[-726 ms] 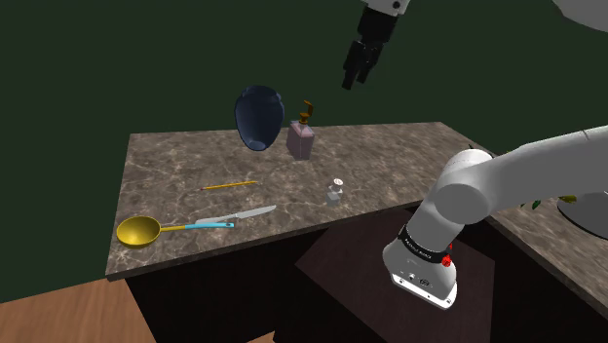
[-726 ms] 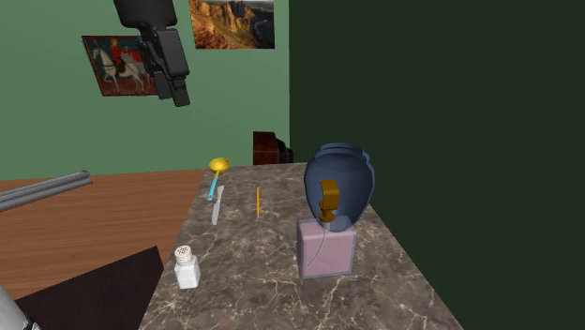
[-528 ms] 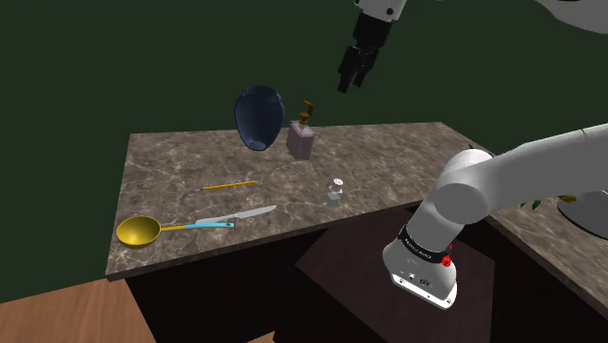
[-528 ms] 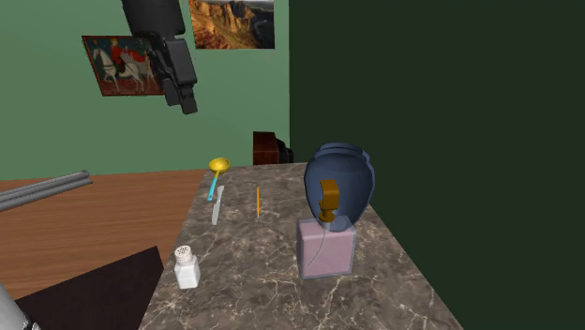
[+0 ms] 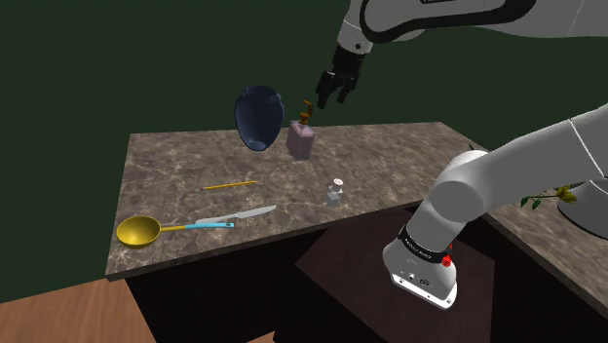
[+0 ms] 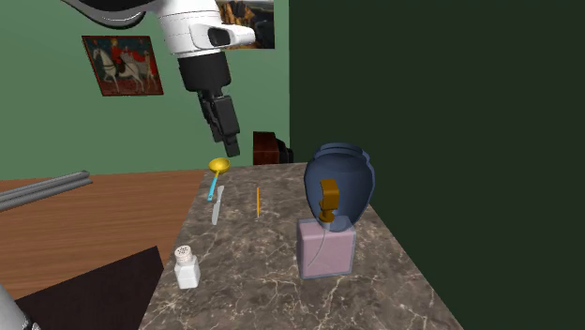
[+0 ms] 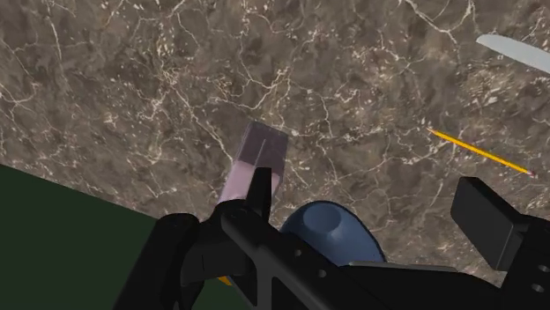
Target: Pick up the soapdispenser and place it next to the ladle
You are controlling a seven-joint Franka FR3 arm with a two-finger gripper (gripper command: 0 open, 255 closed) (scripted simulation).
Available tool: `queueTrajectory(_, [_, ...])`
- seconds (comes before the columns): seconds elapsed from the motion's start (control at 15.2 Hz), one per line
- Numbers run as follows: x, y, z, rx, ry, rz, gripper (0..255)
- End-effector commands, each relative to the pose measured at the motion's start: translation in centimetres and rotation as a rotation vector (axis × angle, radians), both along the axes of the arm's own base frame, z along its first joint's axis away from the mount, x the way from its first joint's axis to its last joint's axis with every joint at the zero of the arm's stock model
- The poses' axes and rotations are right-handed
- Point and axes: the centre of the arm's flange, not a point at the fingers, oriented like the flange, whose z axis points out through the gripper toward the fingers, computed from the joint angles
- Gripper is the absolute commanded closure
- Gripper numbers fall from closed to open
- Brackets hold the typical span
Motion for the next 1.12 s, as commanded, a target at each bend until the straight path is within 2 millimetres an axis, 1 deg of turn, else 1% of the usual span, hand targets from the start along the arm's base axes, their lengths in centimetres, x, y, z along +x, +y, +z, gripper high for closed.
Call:
queueTrajectory(0.0, [1.5,-0.6,-2.0,-0.001,-0.017,-0.043,0])
queueTrajectory(0.46, [6.2,-4.1,-8.6,-0.005,-0.063,-0.191,0])
queueTrajectory(0.99, [11.2,-8.9,-16.0,-0.010,-0.116,-0.360,0])
queueTrajectory(1.06, [11.5,-9.2,-16.4,-0.010,-0.119,-0.370,0])
